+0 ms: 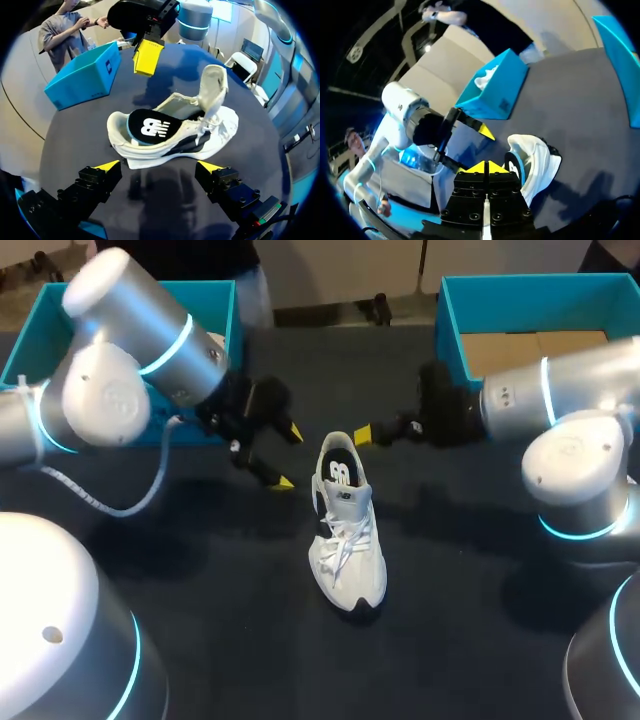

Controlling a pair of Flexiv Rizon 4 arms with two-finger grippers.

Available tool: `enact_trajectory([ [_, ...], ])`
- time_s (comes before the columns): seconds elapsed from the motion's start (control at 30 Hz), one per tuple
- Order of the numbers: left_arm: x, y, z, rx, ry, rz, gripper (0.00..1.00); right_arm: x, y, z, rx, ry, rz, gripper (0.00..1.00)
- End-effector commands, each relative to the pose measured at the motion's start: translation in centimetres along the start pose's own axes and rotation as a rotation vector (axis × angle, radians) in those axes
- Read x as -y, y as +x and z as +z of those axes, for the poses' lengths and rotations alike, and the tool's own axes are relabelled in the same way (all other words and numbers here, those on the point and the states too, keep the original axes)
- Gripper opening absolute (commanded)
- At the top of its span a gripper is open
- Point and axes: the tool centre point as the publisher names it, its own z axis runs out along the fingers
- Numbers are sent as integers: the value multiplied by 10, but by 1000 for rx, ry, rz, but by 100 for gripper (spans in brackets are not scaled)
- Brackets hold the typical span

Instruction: Take the shoe out of the shoebox, open the shoe tongue, remove and reinsert the insole, then place the shoe into the shoebox

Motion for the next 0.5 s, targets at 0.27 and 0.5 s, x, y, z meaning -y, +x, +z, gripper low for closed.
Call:
enact_trajectory([
  [0.27,-4,-7,-41,-33,-19,60,100,6,8,-1,364,62,89,0],
  [0.5,-8,-7,-61,-28,-25,98,100,6,8,-1,364,62,89,0],
])
